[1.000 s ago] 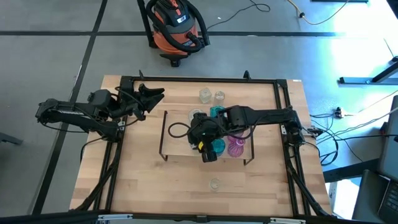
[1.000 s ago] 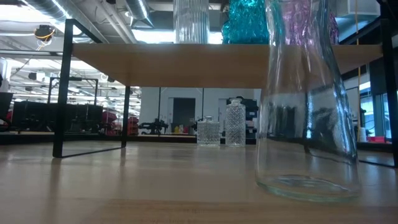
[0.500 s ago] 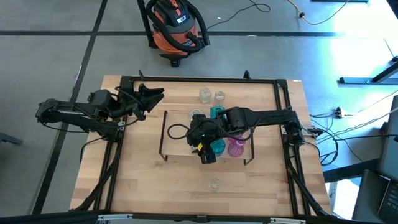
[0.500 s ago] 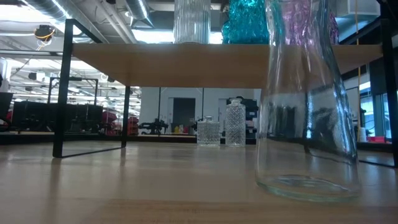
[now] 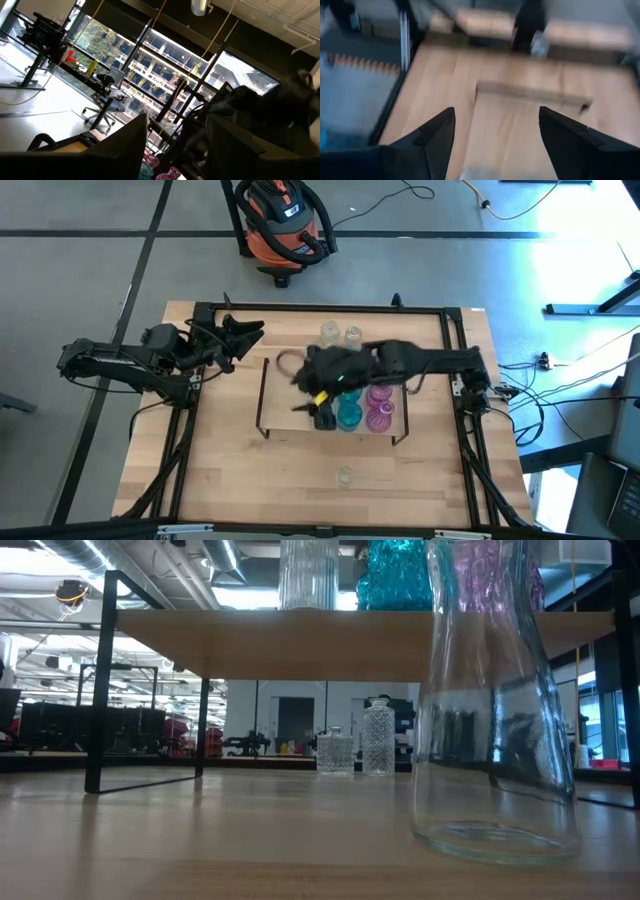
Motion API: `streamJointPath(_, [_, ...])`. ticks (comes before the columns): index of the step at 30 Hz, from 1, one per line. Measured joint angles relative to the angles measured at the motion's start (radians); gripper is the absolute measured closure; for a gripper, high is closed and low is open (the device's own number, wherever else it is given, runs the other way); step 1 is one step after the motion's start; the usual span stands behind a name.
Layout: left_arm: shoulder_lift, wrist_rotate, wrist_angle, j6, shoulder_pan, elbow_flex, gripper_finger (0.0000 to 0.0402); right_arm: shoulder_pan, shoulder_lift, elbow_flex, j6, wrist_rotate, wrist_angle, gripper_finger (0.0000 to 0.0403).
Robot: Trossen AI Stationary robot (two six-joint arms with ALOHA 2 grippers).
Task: Sort vases onto shelf
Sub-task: Put the top left transparent vase on the shelf
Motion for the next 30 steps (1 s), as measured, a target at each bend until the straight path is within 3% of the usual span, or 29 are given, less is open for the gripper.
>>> streamJointPath(4, [0.000,-0.014,0.002,0.000,0.000,0.000,0.0203,-0.042,-0.068,0.001,0.000,0.060,0.114,0.0142])
streamJointPath(10, [0.008,-0.014,-0.006,-0.001,0.001,0.000,0.0203,-0.158,-0.133,0.003,0.006,0.189,0.134,0.0142])
streamJointPath(13, [0.019,0.006,-0.014,0.000,0.018,0.000,0.0203,-0.247,-0.132,0.001,0.069,0.149,0.105,0.0142])
streamJointPath(21, [0.032,0.173,-0.005,-0.001,0.164,0.001,0.0203,-0.479,-0.021,0.001,0.171,0.003,0.016,0.0142])
streamJointPath(30, [0.030,0.371,-0.005,-0.025,0.355,0.001,0.0203,-0.570,0.128,0.001,0.207,0.072,-0.104,0.0142])
